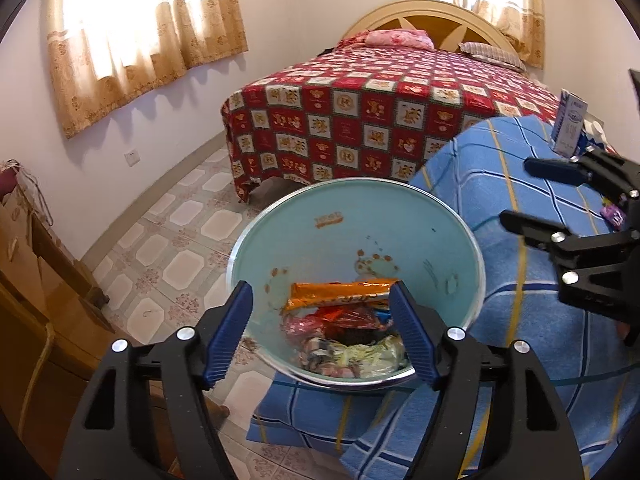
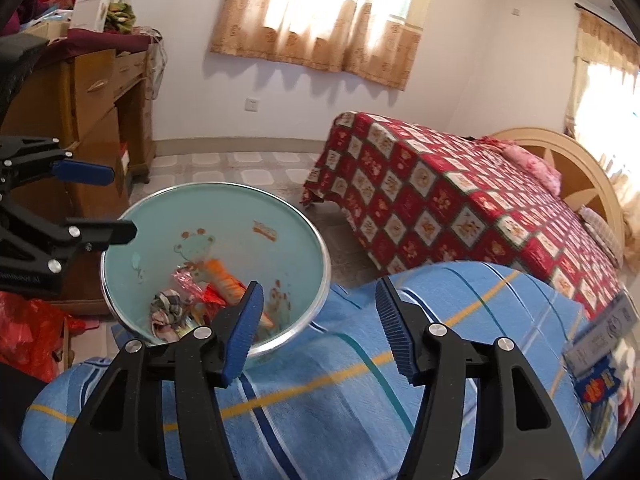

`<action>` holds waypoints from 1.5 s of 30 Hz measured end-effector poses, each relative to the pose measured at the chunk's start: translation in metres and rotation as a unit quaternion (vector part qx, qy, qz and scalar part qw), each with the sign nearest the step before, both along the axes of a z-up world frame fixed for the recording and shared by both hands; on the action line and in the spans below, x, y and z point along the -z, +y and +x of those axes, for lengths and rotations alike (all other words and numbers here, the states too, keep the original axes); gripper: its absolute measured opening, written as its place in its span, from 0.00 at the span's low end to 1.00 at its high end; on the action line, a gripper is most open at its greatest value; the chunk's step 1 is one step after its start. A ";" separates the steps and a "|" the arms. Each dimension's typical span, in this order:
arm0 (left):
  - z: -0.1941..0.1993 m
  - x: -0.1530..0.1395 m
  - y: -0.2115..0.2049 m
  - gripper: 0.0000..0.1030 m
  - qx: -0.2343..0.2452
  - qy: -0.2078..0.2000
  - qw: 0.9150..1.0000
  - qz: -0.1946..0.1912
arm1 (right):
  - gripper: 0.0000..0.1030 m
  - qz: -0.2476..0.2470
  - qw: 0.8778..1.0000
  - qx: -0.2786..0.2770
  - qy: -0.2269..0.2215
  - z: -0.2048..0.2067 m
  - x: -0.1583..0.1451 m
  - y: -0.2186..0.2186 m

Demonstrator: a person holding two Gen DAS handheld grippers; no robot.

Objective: Collect trash
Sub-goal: 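Move both open tools back toward the remaining trash on the table, then grasp the purple wrapper with the left tool while the right tool grasps the yellow bag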

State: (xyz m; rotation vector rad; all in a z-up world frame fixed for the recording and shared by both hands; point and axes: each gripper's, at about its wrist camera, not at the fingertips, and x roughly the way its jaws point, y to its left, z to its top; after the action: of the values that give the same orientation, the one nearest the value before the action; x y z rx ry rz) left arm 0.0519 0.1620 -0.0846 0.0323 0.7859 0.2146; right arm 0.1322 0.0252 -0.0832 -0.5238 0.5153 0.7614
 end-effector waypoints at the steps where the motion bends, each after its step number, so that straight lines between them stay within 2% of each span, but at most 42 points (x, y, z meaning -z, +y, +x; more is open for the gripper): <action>1: 0.001 0.002 -0.005 0.69 0.007 0.002 1.000 0.000 | 0.57 0.001 1.000 0.004 -0.001 -0.002 -0.003 -0.006; 3: 0.005 0.006 -0.018 0.72 0.022 0.007 1.000 0.000 | 0.62 0.004 1.000 0.024 -0.009 -0.009 -0.010 -0.026; 5: 0.009 0.009 -0.030 0.73 0.038 0.010 0.999 -0.002 | 0.62 0.006 0.999 0.043 -0.009 -0.014 -0.015 -0.046; 10: 0.020 0.008 -0.072 0.74 0.087 0.007 0.996 -0.011 | 0.66 0.023 0.991 0.134 0.007 -0.023 -0.020 -0.115; 14: 0.028 0.002 -0.115 0.76 0.131 -0.004 0.991 -0.019 | 0.66 0.048 0.969 0.242 0.034 -0.028 -0.015 -0.189; 16: 0.032 -0.001 -0.138 0.79 0.153 -0.009 0.988 -0.020 | 0.67 0.054 0.960 0.273 0.042 -0.031 -0.012 -0.211; 20: 0.040 -0.004 -0.188 0.80 0.198 -0.015 0.980 -0.023 | 0.70 0.068 0.932 0.352 0.061 -0.041 -0.002 -0.277; 23: 0.046 -0.005 -0.221 0.80 0.226 -0.013 0.974 -0.021 | 0.70 0.078 0.916 0.388 0.063 -0.050 0.000 -0.312; 27: 0.054 -0.005 -0.257 0.80 0.255 -0.010 0.966 -0.025 | 0.74 0.089 0.904 0.414 0.060 -0.054 0.007 -0.346; 32: 0.067 0.008 -0.287 0.79 0.266 0.006 0.964 -0.014 | 0.75 0.103 0.900 0.419 0.063 -0.055 0.014 -0.369; 33: 0.069 0.011 -0.289 0.75 0.267 0.010 0.964 -0.014 | 0.75 0.104 0.901 0.416 0.065 -0.055 0.017 -0.369; 35: 0.074 0.018 -0.290 0.61 0.274 0.029 0.961 -0.021 | 0.75 0.104 0.902 0.413 0.067 -0.055 0.019 -0.370; 36: 0.076 0.021 -0.290 0.51 0.278 0.038 0.960 -0.026 | 0.75 0.104 0.902 0.413 0.068 -0.053 0.019 -0.370; 37: 0.077 0.024 -0.289 0.36 0.284 0.047 0.957 -0.035 | 0.75 0.103 0.903 0.411 0.069 -0.052 0.020 -0.370; 39: 0.078 0.027 -0.287 0.13 0.301 0.061 0.950 -0.060 | 0.75 0.102 0.904 0.410 0.070 -0.050 0.019 -0.367; 41: 0.079 0.026 -0.281 0.10 0.299 0.061 0.949 -0.075 | 0.75 0.103 0.904 0.409 0.070 -0.050 0.017 -0.359; 45: 0.072 0.010 -0.268 0.10 0.293 0.029 0.954 -0.054 | 0.75 0.106 0.907 0.403 0.062 -0.042 0.008 -0.350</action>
State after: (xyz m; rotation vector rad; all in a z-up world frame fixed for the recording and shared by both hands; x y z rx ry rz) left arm 0.1240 -0.1056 -0.0948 0.1675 0.8135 -0.3941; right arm 0.0903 -0.3253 -0.0907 -0.0274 0.6908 0.0465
